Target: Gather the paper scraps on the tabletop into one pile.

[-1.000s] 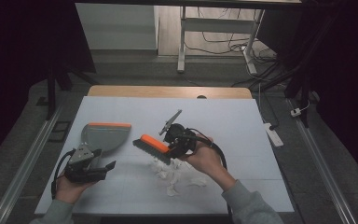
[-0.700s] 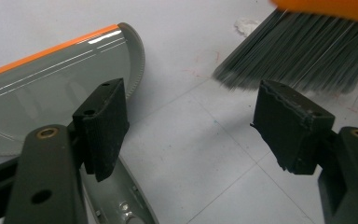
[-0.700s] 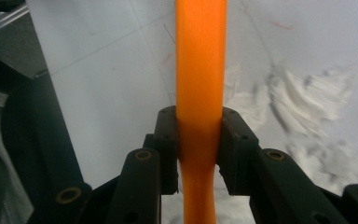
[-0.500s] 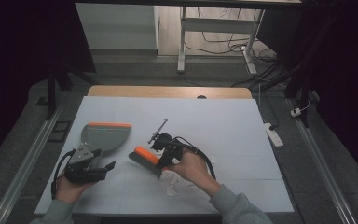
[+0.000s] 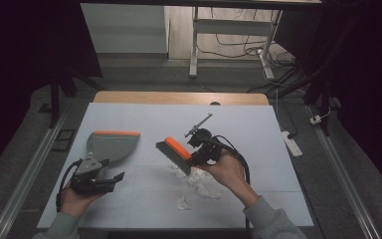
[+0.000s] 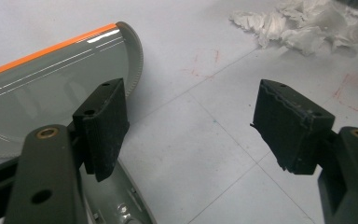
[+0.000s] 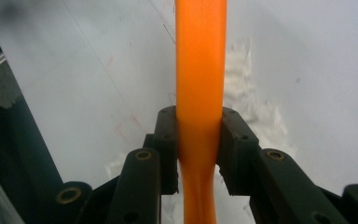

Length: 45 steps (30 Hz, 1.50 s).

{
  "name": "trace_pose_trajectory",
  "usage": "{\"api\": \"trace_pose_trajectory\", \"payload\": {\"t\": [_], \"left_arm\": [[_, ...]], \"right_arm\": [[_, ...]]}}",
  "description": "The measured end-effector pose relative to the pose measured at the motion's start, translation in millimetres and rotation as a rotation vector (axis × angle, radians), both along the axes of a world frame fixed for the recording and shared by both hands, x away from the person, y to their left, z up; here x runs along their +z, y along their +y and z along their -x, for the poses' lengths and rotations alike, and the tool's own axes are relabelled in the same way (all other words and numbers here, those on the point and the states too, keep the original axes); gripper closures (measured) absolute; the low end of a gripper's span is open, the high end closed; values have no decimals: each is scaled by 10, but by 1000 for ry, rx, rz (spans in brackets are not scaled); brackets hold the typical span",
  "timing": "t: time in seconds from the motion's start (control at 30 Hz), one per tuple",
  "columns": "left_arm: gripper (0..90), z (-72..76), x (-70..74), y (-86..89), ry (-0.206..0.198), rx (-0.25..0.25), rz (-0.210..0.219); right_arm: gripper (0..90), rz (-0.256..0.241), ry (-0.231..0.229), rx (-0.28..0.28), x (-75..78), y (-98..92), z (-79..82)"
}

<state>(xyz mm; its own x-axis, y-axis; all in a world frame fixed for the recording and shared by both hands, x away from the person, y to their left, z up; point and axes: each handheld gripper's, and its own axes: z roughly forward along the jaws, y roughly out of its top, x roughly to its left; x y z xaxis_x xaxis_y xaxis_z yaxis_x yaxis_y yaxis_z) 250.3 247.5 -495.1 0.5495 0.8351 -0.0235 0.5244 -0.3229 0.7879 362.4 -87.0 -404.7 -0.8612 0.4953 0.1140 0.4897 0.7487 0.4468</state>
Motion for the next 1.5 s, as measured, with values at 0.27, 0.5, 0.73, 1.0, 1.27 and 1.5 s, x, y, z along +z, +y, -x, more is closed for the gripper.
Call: {"api": "trace_pose_trajectory", "payload": {"t": [0.27,0.5,0.73,1.0,1.27,1.5], "left_arm": [[272,0,-7,0,1,-4,2],[272,2,-18,10,2,-6,3],[272,-4,-20,-2,2,-10,3],[272,-18,-23,-20,4,-13,-3],[272,-17,-26,-19,4,-12,-6],[272,-23,-26,-23,2,-10,-7]], "right_arm": [[710,1,48,29,-205,437,-141],[710,62,123,-8,-485,607,-349],[710,68,153,-105,-517,216,-401],[711,40,112,-121,-402,-30,-386],[712,-19,69,-69,-196,-106,-313],[712,-22,67,-49,-146,-78,-315]]}}
